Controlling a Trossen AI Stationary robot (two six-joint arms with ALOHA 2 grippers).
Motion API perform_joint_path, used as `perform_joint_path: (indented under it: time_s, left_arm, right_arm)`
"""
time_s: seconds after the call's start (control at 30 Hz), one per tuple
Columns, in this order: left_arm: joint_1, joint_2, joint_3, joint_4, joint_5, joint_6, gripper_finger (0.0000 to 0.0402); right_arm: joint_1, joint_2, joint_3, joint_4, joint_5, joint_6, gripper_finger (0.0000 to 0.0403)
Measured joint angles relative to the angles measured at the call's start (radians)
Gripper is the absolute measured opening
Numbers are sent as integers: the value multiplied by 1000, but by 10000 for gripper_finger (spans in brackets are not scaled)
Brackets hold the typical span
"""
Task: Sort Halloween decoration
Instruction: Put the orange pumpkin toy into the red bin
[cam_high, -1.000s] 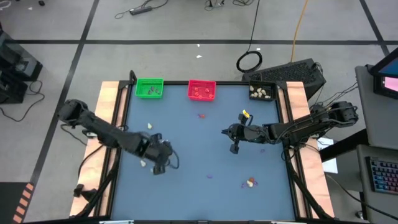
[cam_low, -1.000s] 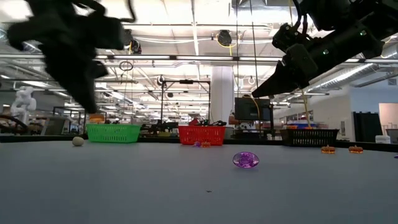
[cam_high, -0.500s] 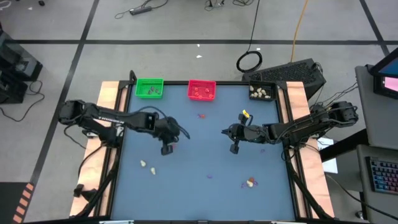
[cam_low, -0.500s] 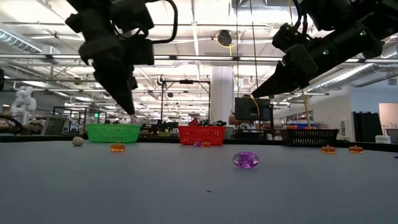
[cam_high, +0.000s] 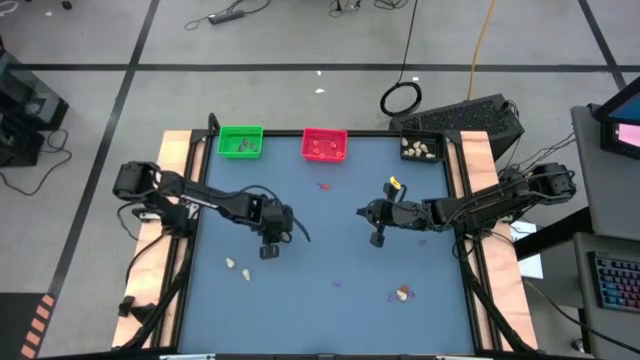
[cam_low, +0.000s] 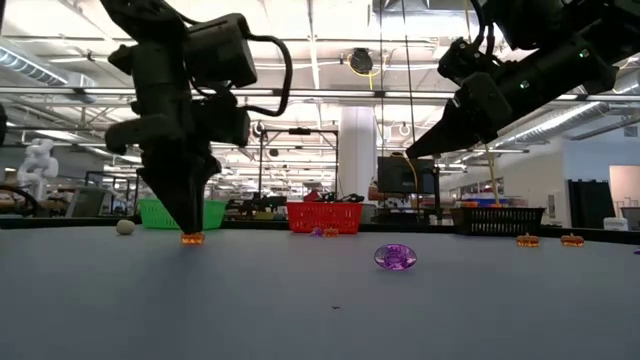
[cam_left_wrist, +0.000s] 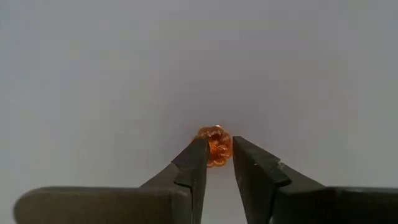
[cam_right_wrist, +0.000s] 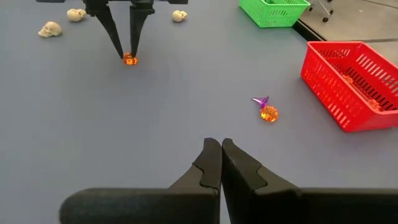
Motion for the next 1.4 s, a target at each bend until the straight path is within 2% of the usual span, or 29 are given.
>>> perform_joint_path:
  time_s: [0.2,0.4,0.47,0.67,1.17,1.4]
  left_arm:
    - [0,13,3,15,0,-1,77]
    - [-1,13,2,19,10,-2,15]
    - [-1,14,1,23,11,-2,6]
    - [-1,11,6,19,8,0,2]
    - [27,-102,12,5,-17,0,1]
    - [94,-106,14,36,-32,4,0]
  right_arm:
    - [0,0,0,0,0,0,0]
    - [0,0,0,0,0,0,0]
    - [0,0,0,-1,0,0,0]
    - [0,0,0,0,0,0,0]
    - [0,0,0,-1,0,0,0]
    - [0,0,0,0,0,0,0]
